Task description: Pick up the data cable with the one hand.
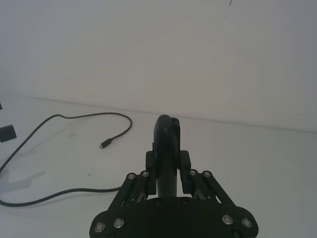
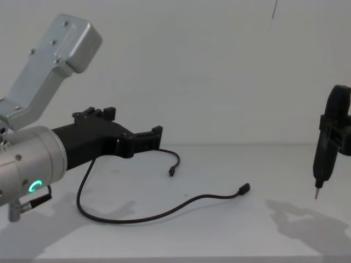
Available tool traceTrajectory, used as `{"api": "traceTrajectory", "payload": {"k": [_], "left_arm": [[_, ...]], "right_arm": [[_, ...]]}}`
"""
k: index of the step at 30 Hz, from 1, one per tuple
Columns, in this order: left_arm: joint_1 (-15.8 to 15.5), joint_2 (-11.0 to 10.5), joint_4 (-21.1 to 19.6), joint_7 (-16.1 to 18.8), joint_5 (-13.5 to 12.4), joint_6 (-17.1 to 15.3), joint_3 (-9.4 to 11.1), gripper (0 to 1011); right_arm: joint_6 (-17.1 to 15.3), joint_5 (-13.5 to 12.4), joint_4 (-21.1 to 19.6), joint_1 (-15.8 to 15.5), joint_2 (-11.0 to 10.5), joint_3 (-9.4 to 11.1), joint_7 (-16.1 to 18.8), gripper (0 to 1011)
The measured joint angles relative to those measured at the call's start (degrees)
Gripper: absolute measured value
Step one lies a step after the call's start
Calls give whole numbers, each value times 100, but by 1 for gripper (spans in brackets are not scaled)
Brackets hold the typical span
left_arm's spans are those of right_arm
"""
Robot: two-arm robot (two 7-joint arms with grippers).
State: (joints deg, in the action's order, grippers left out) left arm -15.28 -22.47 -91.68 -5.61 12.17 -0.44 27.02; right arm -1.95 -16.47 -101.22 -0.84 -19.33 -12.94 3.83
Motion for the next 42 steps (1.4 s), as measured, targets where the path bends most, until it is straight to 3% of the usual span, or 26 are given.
{"api": "traceTrajectory", "payload": {"k": [8, 26, 42], "left_arm": [[-164, -64, 143, -481, 108, 8, 107, 1002], [-757, -157, 789, -2083, 380, -141, 513, 1002], [-1008, 55, 1351, -2501, 388, -247, 674, 1002]], "right_arm": [[0, 0, 0, 0, 0, 0, 0, 269], [0, 0, 0, 0, 0, 0, 0, 269], [0, 0, 0, 0, 0, 0, 0, 269]]}}
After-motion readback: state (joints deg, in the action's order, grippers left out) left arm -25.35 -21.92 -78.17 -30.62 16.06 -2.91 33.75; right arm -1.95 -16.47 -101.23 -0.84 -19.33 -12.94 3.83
